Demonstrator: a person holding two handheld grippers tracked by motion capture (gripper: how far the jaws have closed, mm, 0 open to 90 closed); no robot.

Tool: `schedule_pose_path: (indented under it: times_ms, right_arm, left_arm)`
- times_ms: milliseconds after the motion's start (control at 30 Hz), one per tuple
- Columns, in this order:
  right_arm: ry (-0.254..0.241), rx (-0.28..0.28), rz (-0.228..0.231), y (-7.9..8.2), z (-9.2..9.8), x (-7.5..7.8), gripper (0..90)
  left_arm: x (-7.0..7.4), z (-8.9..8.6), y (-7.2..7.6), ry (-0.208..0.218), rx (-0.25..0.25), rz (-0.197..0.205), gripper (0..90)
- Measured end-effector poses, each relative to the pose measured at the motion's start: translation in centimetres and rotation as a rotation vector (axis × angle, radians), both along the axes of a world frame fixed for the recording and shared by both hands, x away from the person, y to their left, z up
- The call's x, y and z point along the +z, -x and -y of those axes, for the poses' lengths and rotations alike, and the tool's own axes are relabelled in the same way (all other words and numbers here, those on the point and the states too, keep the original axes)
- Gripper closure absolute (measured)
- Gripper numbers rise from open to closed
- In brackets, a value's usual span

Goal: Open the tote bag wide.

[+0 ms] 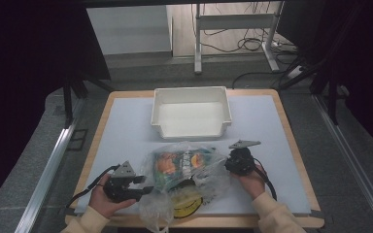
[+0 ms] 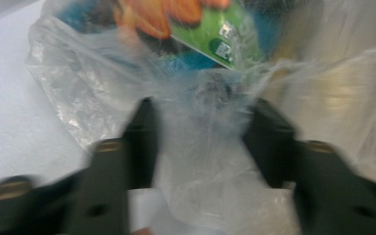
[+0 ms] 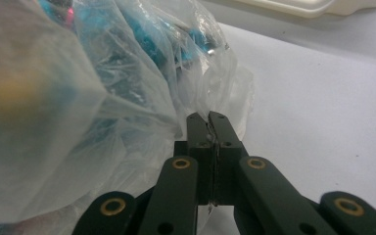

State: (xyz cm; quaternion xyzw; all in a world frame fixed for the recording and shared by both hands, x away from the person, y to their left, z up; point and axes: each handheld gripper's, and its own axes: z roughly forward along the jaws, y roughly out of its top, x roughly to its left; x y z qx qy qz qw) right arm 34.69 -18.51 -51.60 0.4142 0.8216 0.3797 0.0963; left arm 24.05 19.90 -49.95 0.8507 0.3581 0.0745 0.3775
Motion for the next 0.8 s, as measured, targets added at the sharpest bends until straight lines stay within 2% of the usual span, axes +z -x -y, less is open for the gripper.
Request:
schedule_pose_path:
  times_ms: [67,100,200,400,633,800]
  right_arm:
    - [-0.002,-0.002,-0.001,-0.1,0.1,0.0,87.7]
    - [-0.003,-0.002,-0.003,-0.1,0.1,0.0,87.7]
    - [-0.002,0.0,-0.002,-0.1,0.1,0.0,87.7]
    - [-0.006,-0.001,0.005,0.0,0.2,0.1,87.7]
    - [-0.011,-0.006,0.016,0.0,0.2,0.2,87.7]
    - [-0.017,-0.011,0.034,-0.1,0.2,0.4,87.4]
  left_arm:
    - [0.1,-0.1,0.0,0.001,0.006,0.007,78.5]
    - [0.2,-0.2,0.0,0.007,0.018,0.012,83.1]
    - [0.5,-0.5,-0.2,0.02,0.057,0.025,89.8]
    - [0.5,-0.9,-1.3,-0.001,0.116,0.032,90.0]
    - [-0.4,-2.6,-2.9,0.06,0.181,-0.017,90.0]
    - [-0.7,-3.1,-3.6,0.051,0.205,-0.01,90.0]
